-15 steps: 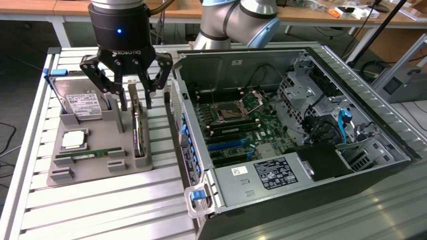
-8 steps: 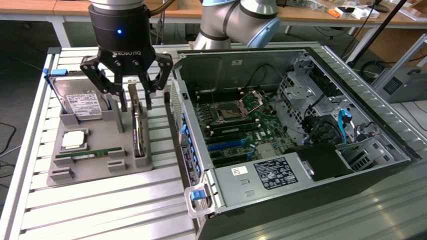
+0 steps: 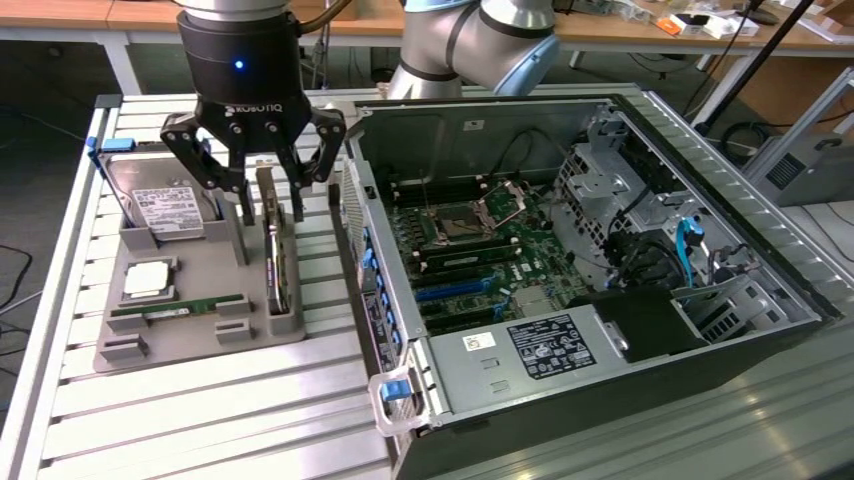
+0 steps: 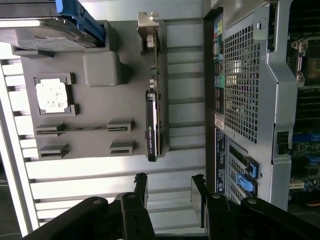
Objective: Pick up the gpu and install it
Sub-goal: 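Pick up the gpu and move the gpu toward the slot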
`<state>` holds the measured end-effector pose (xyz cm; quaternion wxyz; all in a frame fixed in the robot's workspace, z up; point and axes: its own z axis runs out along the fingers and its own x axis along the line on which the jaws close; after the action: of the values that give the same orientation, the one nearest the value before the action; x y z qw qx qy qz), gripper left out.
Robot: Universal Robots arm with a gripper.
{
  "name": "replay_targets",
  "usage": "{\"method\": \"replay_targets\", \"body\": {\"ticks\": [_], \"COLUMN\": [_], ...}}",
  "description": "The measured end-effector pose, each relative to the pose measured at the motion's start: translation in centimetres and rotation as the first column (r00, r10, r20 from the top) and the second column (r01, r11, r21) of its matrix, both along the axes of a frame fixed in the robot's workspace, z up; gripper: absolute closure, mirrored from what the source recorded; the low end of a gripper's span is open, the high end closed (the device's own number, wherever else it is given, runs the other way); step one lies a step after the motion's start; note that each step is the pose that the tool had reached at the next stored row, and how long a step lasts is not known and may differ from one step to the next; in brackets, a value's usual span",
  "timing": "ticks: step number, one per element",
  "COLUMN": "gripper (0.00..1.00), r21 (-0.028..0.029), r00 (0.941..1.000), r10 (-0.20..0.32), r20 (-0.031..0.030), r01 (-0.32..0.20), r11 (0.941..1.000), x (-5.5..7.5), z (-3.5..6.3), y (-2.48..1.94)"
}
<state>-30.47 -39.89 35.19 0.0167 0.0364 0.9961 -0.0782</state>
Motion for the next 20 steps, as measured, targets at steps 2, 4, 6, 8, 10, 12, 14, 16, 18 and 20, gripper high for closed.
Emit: {"method": "replay_targets", "body": {"ticks": [2, 4, 6, 8, 10, 12, 14, 16, 18, 20], "gripper": [0.52, 0.52, 0.52, 0.52, 0.52, 0.52, 0.52, 0.52, 0.52, 0.52], "r21": [-0.0032, -0.0053, -0.0071, -0.0085, -0.0101, -0.0116, -0.0132, -0.0154, -0.0173, -0.0190], "r00": [1.0000, 1.0000, 1.0000, 1.0000, 1.0000, 1.0000, 1.0000, 1.0000, 1.0000, 1.0000], "r10": [0.000, 0.000, 0.000, 0.000, 0.000, 0.000, 0.000, 0.000, 0.000, 0.000], "r20": [0.0000, 0.0000, 0.0000, 0.0000, 0.0000, 0.0000, 0.0000, 0.0001, 0.0001, 0.0000], "r01": [0.000, 0.000, 0.000, 0.000, 0.000, 0.000, 0.000, 0.000, 0.000, 0.000], "r11": [1.0000, 1.0000, 1.0000, 1.0000, 0.9999, 0.9999, 0.9999, 0.9999, 0.9998, 0.9998], "x": [0.00, 0.00, 0.00, 0.00, 0.00, 0.00, 0.00, 0.00, 0.00, 0.00], "z": [-0.04, -0.08, -0.10, -0.12, -0.14, -0.16, -0.18, -0.21, -0.24, -0.26], "y": [0.00, 0.00, 0.00, 0.00, 0.00, 0.00, 0.00, 0.00, 0.00, 0.00]}}
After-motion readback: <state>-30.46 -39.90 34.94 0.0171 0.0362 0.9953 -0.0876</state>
